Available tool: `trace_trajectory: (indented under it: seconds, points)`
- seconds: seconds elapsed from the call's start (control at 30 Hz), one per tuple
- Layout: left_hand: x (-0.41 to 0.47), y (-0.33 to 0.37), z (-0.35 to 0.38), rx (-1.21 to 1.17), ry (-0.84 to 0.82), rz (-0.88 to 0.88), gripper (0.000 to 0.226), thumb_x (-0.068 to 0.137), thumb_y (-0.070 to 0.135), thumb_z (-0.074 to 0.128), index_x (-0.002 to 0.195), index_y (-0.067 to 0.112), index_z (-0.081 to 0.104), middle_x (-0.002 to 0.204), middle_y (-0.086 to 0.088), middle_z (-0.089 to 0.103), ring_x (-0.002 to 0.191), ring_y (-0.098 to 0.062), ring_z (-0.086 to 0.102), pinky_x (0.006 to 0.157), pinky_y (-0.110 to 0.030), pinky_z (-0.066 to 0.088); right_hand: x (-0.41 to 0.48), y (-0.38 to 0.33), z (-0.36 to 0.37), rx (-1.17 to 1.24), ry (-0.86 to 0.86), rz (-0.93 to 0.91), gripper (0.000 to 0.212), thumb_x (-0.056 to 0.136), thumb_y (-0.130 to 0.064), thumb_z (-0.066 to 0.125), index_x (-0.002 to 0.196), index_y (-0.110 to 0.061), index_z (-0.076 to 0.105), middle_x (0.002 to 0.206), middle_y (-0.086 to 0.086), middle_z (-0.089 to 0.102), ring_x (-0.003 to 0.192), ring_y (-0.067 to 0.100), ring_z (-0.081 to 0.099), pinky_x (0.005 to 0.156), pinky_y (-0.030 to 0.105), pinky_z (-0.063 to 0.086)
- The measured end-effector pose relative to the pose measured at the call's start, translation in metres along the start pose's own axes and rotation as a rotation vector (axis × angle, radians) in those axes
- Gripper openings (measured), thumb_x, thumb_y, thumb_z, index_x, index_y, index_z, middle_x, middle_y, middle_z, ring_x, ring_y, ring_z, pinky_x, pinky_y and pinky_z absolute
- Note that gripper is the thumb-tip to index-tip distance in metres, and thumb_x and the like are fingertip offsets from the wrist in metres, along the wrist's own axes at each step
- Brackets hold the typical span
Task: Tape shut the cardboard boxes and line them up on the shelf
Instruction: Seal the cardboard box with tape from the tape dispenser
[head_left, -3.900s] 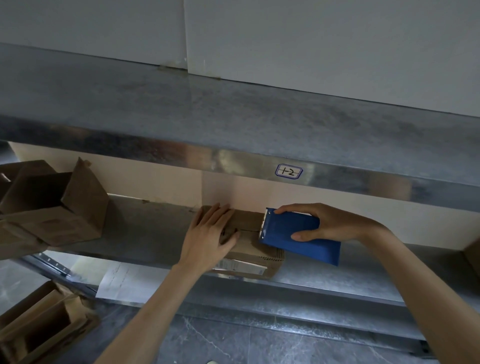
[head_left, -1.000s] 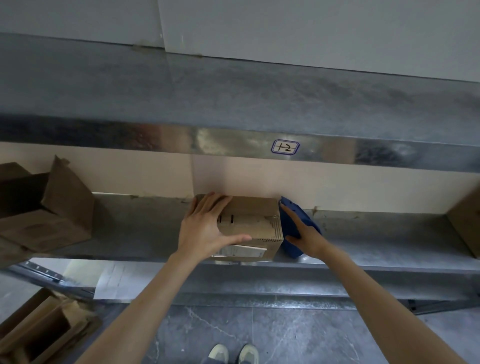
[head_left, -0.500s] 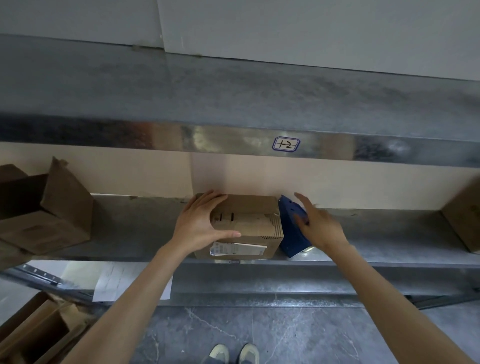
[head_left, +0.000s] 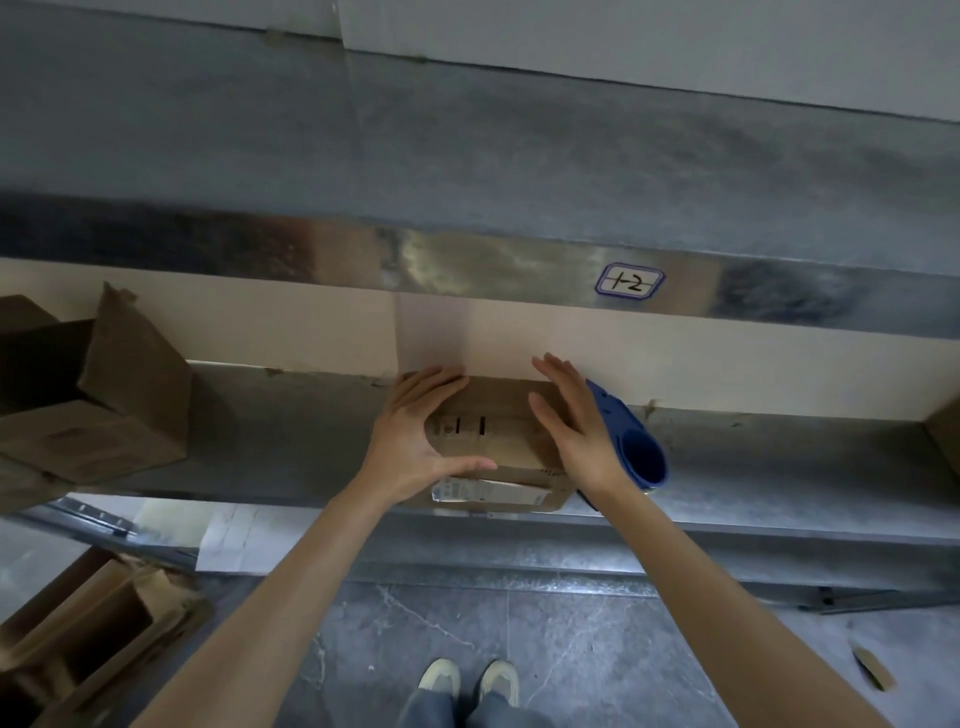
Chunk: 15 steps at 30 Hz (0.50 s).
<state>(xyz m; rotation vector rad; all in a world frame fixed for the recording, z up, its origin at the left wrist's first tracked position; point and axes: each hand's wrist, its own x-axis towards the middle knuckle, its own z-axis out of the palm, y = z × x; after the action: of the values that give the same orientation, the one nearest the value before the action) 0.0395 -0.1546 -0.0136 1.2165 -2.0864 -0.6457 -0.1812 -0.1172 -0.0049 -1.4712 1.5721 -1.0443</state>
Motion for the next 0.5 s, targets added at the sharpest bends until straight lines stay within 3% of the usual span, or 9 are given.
trace_trajectory:
  seconds: [0.17,0.3,0.5]
  points:
    - [0.000,-0.005,-0.008,0.198,-0.093,0.170,0.091,0.075,0.081,0.052,0.149,0.028,0.040,0.160,0.014,0.024,0.151,-0.013,0.014,0.124,-0.044,0.000,0.000,-0.001,-0.004,-0.320,-0.040,-0.113,0.047,0.101,-0.052,0.035,0.147,-0.045,0.032,0.160,-0.023,0.012,0.148,0.000,-0.008,0.122,0.044,0.000]
    - [-0.001,-0.012,-0.014,0.344,-0.167,0.273,0.078,0.091,0.076,0.034,0.153,0.029,0.032,0.164,0.011,0.015,0.153,-0.014,0.008,0.124,-0.044,0.008,-0.001,-0.001,-0.013,-0.658,-0.195,-0.376,0.049,0.102,-0.052,0.024,0.150,-0.041,0.027,0.161,-0.017,0.011,0.150,0.010,-0.011,0.121,0.045,-0.008]
    - [0.000,-0.011,-0.015,0.415,-0.237,0.252,0.082,0.090,0.078,0.030,0.153,0.026,0.033,0.162,0.010,0.021,0.152,-0.016,0.013,0.124,-0.039,0.009,0.003,-0.002,-0.018,-0.811,-0.341,-0.423,0.052,0.100,-0.060,0.014,0.147,-0.046,0.032,0.160,-0.015,0.015,0.149,0.008,-0.009,0.118,0.031,-0.015]
